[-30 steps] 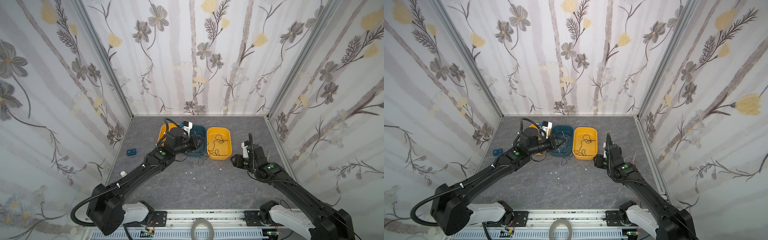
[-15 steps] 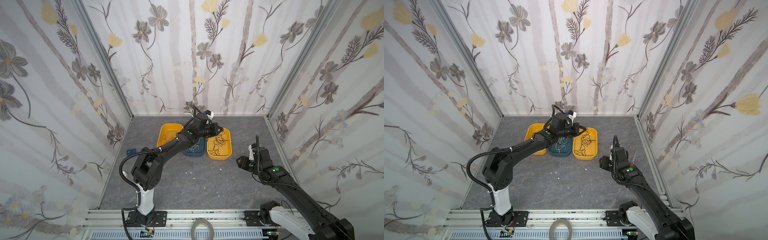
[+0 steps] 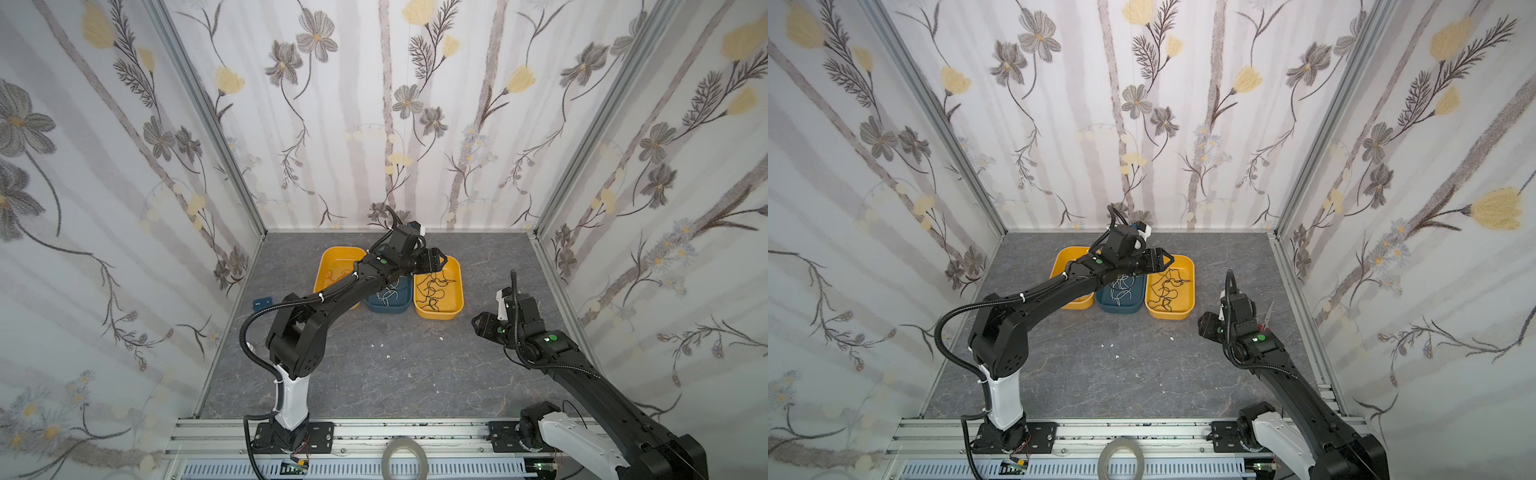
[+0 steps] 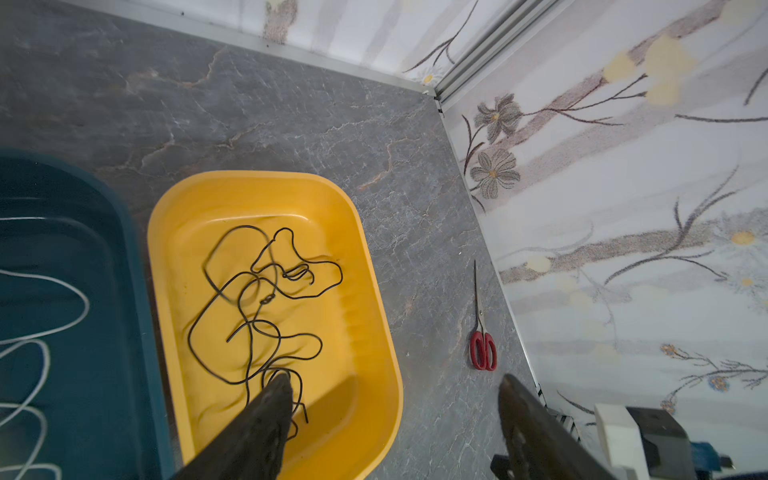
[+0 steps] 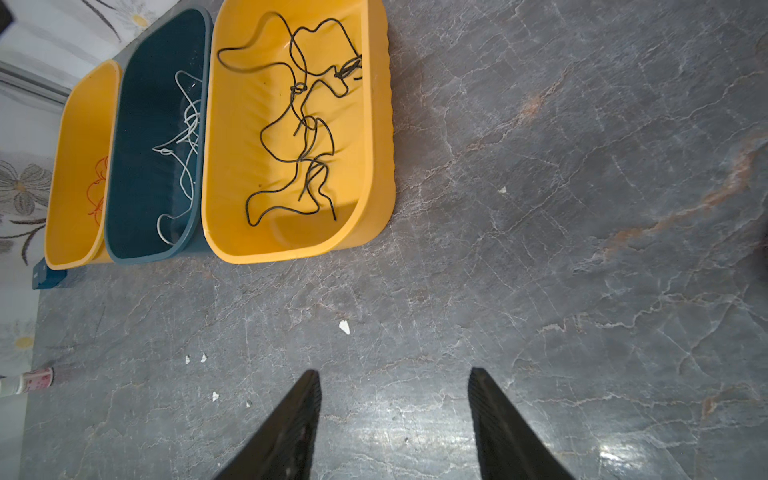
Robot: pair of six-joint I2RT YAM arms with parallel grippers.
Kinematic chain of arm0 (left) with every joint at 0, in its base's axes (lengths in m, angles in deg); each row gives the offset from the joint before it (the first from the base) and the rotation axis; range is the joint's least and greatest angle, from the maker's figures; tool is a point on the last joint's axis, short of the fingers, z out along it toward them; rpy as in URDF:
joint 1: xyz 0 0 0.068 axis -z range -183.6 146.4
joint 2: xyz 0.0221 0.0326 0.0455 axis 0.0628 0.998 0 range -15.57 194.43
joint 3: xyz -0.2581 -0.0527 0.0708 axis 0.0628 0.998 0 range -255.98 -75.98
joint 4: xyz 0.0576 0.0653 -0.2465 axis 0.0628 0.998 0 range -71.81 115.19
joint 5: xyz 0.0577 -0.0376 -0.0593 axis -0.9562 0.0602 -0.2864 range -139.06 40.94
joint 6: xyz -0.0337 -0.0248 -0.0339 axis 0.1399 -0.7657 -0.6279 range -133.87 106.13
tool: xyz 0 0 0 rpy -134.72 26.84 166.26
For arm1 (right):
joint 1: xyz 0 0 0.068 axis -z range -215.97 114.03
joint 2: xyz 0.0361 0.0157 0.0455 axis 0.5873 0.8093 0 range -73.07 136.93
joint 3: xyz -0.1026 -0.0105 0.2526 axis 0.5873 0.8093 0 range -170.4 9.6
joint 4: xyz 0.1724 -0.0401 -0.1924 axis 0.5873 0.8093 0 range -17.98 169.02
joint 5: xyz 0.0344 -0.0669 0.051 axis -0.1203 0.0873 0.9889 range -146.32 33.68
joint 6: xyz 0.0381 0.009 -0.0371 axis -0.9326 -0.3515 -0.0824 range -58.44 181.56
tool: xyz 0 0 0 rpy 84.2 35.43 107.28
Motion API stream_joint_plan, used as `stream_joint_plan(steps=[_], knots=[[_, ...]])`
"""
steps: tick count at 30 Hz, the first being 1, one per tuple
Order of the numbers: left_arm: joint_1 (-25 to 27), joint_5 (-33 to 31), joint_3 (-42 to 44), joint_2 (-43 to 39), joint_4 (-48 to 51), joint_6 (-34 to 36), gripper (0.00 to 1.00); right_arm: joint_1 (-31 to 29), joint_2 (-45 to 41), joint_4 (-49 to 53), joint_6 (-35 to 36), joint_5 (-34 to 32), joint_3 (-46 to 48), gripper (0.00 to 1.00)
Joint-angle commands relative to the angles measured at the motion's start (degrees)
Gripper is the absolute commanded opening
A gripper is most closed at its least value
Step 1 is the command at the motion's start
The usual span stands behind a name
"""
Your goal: Untangle the cables
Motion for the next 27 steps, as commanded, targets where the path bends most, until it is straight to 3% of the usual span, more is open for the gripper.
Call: stream_joint_plan(steps=[1,8,15,21,25,27], knots=[[-0.07,-3.53,-0.02,-2.86,6.27,7.38,0.84,0.1,0.75,-1.76,2.46,-3.37,-1.38,0.65],[-2.69,-9.29,8.9,-14.29,9.94,11.11,0.85,0.92,1.95,-2.55,5.04,-6.69,-3.3,0.71],[-12.69,-16.04,29.68,-32.27,10.01,11.45,0.87,2.19,0.88,-7.45,10.54,-20.24,-2.66,0.98],[-19.99,-33.21,46.49,-47.39,4.77,14.71,0.96,4.01,3.36,-14.19,16.06,-29.6,-0.9,0.99],[-23.19,-40.95,53.03,-50.34,0.42,21.51,1.0,4.49,5.43,-17.59,18.85,-34.8,0.5,0.99],[-25.93,-41.92,55.85,-50.11,-3.65,24.36,1.0,4.89,5.94,-20.67,20.15,-36.88,2.57,0.99]])
